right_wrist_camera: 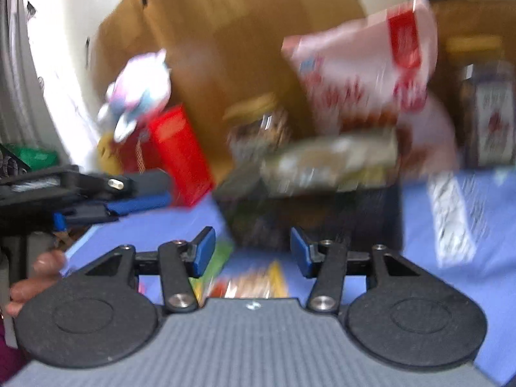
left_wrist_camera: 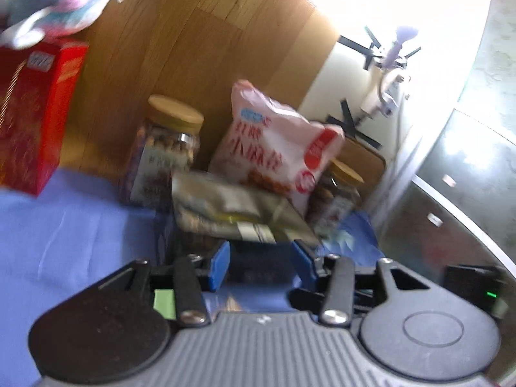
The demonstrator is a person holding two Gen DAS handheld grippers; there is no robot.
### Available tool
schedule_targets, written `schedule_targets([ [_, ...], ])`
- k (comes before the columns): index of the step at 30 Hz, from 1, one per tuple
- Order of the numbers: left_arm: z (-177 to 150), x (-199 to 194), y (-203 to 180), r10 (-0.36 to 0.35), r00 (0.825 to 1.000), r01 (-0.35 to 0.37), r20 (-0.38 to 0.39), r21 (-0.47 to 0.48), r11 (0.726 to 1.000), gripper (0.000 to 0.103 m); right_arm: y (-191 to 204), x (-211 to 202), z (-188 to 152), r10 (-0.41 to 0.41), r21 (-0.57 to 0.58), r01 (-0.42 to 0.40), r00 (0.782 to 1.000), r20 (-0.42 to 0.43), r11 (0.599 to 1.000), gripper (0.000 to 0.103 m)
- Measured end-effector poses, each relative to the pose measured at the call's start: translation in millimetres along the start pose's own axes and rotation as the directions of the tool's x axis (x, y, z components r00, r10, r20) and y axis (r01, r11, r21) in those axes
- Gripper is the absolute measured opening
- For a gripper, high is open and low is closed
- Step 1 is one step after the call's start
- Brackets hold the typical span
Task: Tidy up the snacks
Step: 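Open the right gripper to drop the seed bag into the box, then grasp the red spicy-snack packet with the right gripper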
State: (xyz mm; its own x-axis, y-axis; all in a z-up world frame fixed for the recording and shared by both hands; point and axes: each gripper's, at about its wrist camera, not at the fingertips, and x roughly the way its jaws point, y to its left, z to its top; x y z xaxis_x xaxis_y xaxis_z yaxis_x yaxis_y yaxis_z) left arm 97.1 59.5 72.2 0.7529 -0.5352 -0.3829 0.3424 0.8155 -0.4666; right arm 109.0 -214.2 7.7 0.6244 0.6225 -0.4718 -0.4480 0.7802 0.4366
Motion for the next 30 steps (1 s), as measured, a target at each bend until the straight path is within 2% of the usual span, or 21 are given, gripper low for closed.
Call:
schedule_targets([
  [4,-36,-11,-5,0.028,0.995,-0.028,-0.091,0.002,1.0,0.043,8,9,-28,-0.024,-0.028,0.021,0.994,-0.109,0.999,0.055],
  [6,-50,-8,-8,0.08,0.989,-0.077,-0.127,0.031,0.997,0.044,12,11,-37,-0.015,-0.014,0.013,0.989,-0.146,1.0,0.051],
  [7,-55,-5,-8,0.109,0.983,-0.104,-0.147,0.04,0.994,0.044,15,11,-41,-0.025,-0.015,0.023,0.989,-0.147,1.0,0.039],
  [9,-64,0,-7,0.148,0.972,-0.141,-0.181,0.048,0.989,0.044,18,5,-44,-0.031,0.0,0.031,0.988,-0.148,1.0,0.028],
  [10,-68,3,-6,0.159,0.968,-0.153,-0.192,0.048,0.987,0.044,19,1,-46,-0.027,0.014,0.03,0.989,-0.143,0.999,0.012],
  [13,-77,6,-6,0.155,0.964,-0.149,-0.216,0.046,0.988,0.045,19,-12,-51,-0.017,0.044,0.023,0.991,-0.133,0.999,0.009],
  [16,-85,3,-16,0.144,0.967,-0.128,-0.209,0.087,0.988,0.045,25,-25,-60,-0.01,0.056,0.017,0.992,-0.127,0.998,0.009],
  [18,-88,3,-25,0.093,0.97,-0.075,-0.225,0.088,0.993,0.045,28,-32,-67,-0.017,0.065,0.025,0.993,-0.119,0.998,0.012],
  [21,-92,7,-36,0.071,0.963,-0.043,-0.262,0.109,0.993,0.046,28,-44,-76,-0.052,0.094,0.06,0.995,-0.09,0.994,0.014],
  [24,-87,0,-39,0.101,0.971,-0.073,-0.215,0.135,0.988,0.049,22,-49,-79,-0.054,0.133,0.066,0.994,-0.091,0.989,0.015],
  [27,-76,-9,-27,0.142,0.975,-0.124,-0.169,0.111,0.986,0.058,18,-51,-80,-0.028,0.174,0.043,0.995,-0.092,0.984,0.016],
  [29,-71,-9,-18,0.18,0.971,-0.167,-0.158,0.095,0.981,0.058,16,-48,-78,-0.011,0.198,0.029,0.996,-0.092,0.98,0.026],
  [30,-69,-6,-11,0.198,0.966,-0.187,-0.164,0.082,0.979,0.058,15,-45,-77,-0.005,0.203,0.024,0.996,-0.093,0.979,0.034],
])
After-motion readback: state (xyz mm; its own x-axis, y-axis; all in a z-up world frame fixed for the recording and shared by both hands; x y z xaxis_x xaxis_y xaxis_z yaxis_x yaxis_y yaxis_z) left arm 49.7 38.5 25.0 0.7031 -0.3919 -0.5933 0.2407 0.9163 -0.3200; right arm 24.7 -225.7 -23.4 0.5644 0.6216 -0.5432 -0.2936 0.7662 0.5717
